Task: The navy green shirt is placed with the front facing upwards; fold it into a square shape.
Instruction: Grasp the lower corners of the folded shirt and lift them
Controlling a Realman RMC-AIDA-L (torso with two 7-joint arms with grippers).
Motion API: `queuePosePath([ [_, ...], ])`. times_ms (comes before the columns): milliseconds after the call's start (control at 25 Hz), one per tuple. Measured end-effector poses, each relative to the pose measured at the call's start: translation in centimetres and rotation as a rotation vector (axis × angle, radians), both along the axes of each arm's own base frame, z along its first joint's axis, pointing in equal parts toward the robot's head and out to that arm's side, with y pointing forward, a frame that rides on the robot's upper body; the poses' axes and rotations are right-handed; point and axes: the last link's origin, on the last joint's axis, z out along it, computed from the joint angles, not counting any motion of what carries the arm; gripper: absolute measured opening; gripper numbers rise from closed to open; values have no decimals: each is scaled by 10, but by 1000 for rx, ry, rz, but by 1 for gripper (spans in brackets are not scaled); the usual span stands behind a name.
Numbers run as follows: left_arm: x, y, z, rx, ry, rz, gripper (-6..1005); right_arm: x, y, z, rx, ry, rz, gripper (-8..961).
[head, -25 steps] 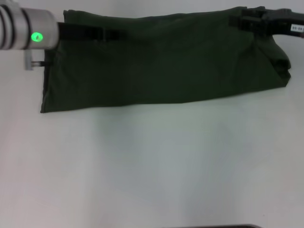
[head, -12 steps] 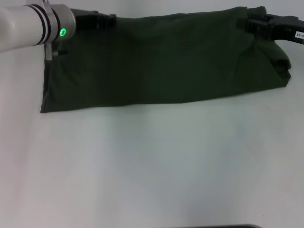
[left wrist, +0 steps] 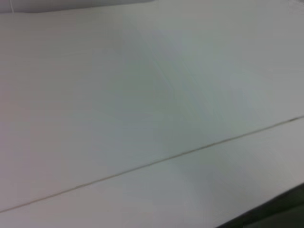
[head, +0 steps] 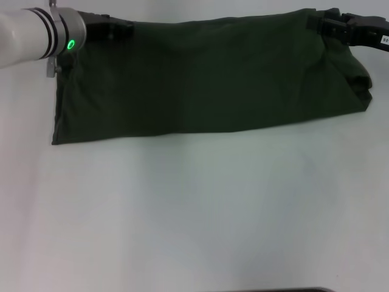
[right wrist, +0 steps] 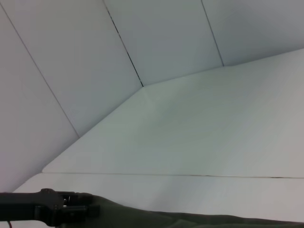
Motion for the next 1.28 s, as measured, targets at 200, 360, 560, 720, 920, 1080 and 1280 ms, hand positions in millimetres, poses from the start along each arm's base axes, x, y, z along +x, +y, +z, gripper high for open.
queuePosePath([
  [200,-9,4,7,84,25,23,513,1,-1,0,0,5,-8,570],
  [360,-19,7,14,152,66,40,513,2,-2,0,-1,6,-11,569],
  [560,-29,8,22,228,109,48,514,3,-2,-1,-5,10,-15,569],
  [720,-39,3,33,283,108,59,514,4,-3,-2,-6,13,-16,570],
  [920,-35,-11,60,259,-83,85,515,4,-2,11,42,53,-10,575],
  [1080,-24,-29,76,133,-225,101,515,6,-1,24,80,95,-26,597],
  [1280,-15,-53,99,-83,-464,118,515,11,-3,33,45,93,-74,623],
])
